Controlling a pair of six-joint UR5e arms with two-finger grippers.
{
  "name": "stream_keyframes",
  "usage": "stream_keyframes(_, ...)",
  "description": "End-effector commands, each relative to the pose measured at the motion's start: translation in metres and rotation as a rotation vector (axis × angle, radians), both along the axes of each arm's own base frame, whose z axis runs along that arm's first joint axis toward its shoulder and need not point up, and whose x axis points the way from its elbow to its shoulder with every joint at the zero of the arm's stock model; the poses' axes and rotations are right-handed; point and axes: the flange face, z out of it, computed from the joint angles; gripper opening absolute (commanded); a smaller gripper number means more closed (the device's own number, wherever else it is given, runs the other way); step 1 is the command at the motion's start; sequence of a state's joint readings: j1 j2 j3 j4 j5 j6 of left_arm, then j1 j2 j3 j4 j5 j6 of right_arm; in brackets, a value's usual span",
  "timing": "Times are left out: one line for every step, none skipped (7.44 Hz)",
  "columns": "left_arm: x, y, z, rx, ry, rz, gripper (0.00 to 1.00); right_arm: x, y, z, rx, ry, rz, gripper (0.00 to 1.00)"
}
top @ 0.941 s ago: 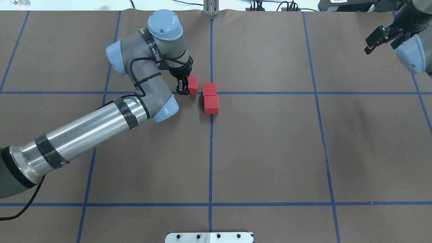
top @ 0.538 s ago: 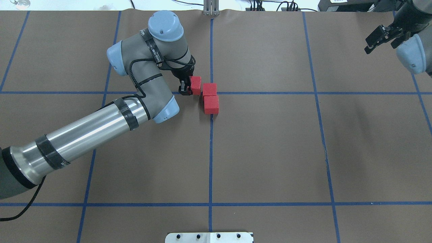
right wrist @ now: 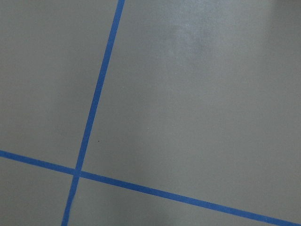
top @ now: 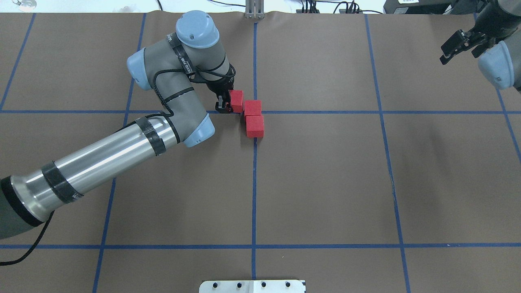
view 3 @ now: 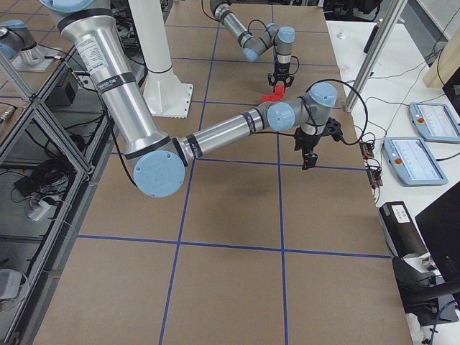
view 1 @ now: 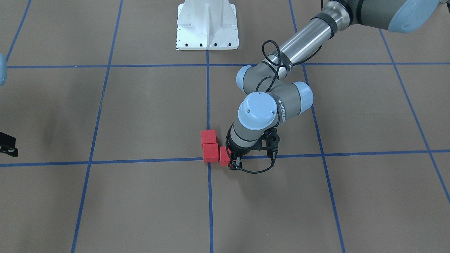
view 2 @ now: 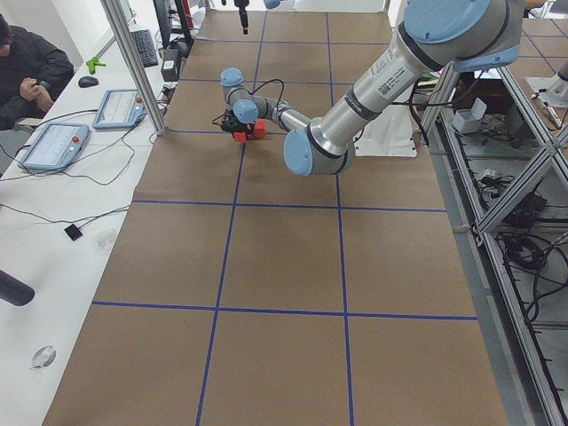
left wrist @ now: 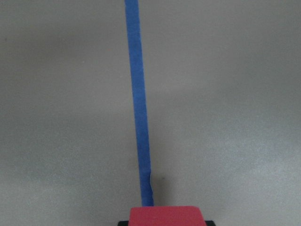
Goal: Form red blocks into L shape at center
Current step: 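Lower the held cube beside the farther center cube, away from the right arm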
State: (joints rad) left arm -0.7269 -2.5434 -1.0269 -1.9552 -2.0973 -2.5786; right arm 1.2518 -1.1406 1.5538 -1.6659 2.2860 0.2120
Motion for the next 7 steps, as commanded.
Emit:
stream_keyframes(-0.003, 0.000, 0.001, -0.024, 0.017, 0.024, 0.00, 0.000, 0.000, -0.001, 0.002, 0.001, 0.001, 0.99)
stream_keyframes(-0.004, 0.000, 0.004, -0.035, 0.023, 0.034, 0.00, 0.002, 0.002, -0.005, 0.008, -0.001, 0.007, 0.99)
stream_keyframes(-0.005, 0.001, 0.009, -0.041, 0.020, 0.033, 0.00, 0.003, 0.004, -0.006, 0.011, -0.002, 0.007, 0.99)
stream_keyframes(-0.006, 0.002, 0.018, -0.059, 0.028, 0.017, 0.00, 0.003, 0.006, -0.008, 0.014, -0.002, 0.009, 0.99)
stream_keyframes(-0.008, 0.004, 0.023, -0.061, 0.065, -0.002, 0.00, 0.004, 0.006, -0.008, 0.015, -0.002, 0.009, 0.99)
stream_keyframes(-0.009, 0.003, 0.022, -0.067, 0.074, -0.007, 0.00, 0.004, 0.008, -0.013, 0.025, -0.002, 0.010, 0.99)
stream_keyframes(-0.009, 0.004, 0.020, -0.065, 0.091, -0.013, 0.00, 0.005, 0.010, -0.015, 0.029, -0.001, 0.013, 0.99)
